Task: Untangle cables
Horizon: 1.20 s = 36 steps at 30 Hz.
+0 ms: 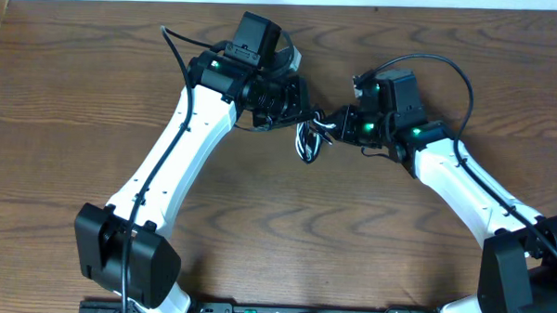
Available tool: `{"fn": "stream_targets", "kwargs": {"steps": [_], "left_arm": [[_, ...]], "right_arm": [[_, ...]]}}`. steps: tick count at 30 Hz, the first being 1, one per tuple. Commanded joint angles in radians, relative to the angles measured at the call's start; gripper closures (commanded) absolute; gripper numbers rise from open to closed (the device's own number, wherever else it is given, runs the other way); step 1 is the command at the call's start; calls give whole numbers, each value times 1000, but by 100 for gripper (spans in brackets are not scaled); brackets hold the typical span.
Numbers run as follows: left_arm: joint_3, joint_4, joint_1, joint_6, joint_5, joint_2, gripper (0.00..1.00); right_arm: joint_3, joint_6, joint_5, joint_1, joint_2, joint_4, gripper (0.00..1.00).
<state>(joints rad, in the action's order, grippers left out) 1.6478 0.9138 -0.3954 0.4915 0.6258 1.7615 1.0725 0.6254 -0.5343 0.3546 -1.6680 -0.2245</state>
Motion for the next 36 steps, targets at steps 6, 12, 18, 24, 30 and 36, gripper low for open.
{"fn": "stream_targets", "kwargs": {"steps": [6, 12, 18, 24, 30, 36], "left_arm": [[2, -78, -1, 73, 67, -1, 93], [2, -192, -4, 145, 168, -1, 92], [2, -222, -30, 180, 248, -1, 92], [2, -267, -25, 180, 335, -1, 93], [2, -255, 6, 24, 226, -1, 93], [2, -171, 14, -190, -52, -1, 92]], "right_arm": [[17, 28, -88, 46, -8, 16, 87], [17, 37, -101, 57, -8, 55, 87], [17, 125, -100, 57, -8, 163, 87], [17, 161, -78, 45, -8, 188, 84], [18, 132, -145, -18, -8, 143, 83], [18, 19, -289, -80, -8, 79, 71]]}}
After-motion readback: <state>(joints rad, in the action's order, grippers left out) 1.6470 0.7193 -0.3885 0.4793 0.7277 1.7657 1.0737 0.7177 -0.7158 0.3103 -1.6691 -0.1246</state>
